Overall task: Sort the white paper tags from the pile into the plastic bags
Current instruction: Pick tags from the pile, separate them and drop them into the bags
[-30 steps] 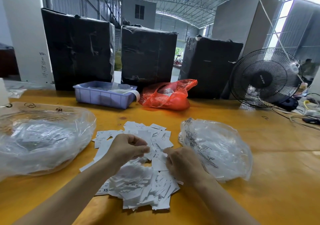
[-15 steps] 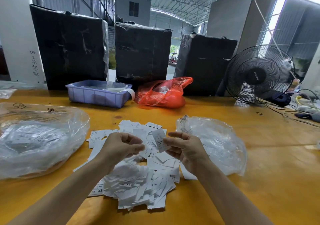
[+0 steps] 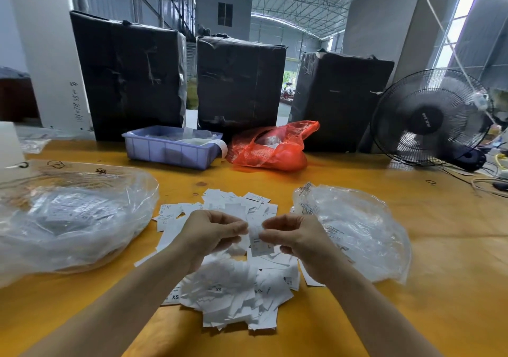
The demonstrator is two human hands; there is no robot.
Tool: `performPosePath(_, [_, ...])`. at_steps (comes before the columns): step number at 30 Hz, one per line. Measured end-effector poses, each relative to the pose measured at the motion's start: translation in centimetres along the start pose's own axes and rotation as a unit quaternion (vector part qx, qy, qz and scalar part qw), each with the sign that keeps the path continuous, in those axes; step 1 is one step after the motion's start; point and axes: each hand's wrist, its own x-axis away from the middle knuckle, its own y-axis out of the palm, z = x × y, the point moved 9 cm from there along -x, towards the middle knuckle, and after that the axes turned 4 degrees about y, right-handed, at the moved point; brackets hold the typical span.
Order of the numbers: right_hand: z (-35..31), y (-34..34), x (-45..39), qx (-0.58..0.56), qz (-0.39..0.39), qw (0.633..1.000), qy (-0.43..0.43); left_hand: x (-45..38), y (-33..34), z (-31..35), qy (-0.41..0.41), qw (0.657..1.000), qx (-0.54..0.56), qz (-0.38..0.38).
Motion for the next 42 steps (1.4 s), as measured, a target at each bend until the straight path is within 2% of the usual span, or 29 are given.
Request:
performPosePath(2, [-0.1, -0.4, -0.2, -0.02, 0.008, 1.0, 0.003, 0.3, 0.1, 0.2, -0.008, 1.0, 0.01, -0.003])
performPosePath(8, [-0.5, -2.0, -0.4, -0.219, 0.042, 0.975, -0.003, 0.4, 0.5, 0.0, -0.024, 0.999, 0.018, -0.023])
performPosePath(11, [-1.2, -1.1, 0.1, -0.161, 0.032, 0.986, -0.032, 0.4, 0.8, -0.1, -0.024, 0.999, 0.014, -0.028])
performPosePath(16, [-2.6, -0.3, 0.8, -0.016, 0.068, 0.99, -0.124, 0.4, 1.0, -0.2, -0.026, 0.999, 0.021, -0.035])
performPosePath(21, [-3.2, -0.3, 1.3, 0.059, 0.097, 0.98, -0.165, 0.3, 1.1, -0.3, -0.033, 0.999, 0.019, -0.039])
performPosePath(26, [-3.5, -0.4, 1.4, 0.085, 0.112, 0.971, -0.191, 0.2, 0.9, -0.5, -0.033, 0.999, 0.012, -0.035])
performPosePath(34, [-3.2, 0.5, 1.1, 0.145, 0.089, 0.965, -0.198, -0.1, 0.7, -0.4, -0.023, 0.999, 0.013, -0.026])
performPosePath(42, [-1.5, 1.8, 0.5, 0.162, -0.035, 0.981, -0.103, -0.3, 0.8, -0.6, -0.017, 0.999, 0.019, -0.031])
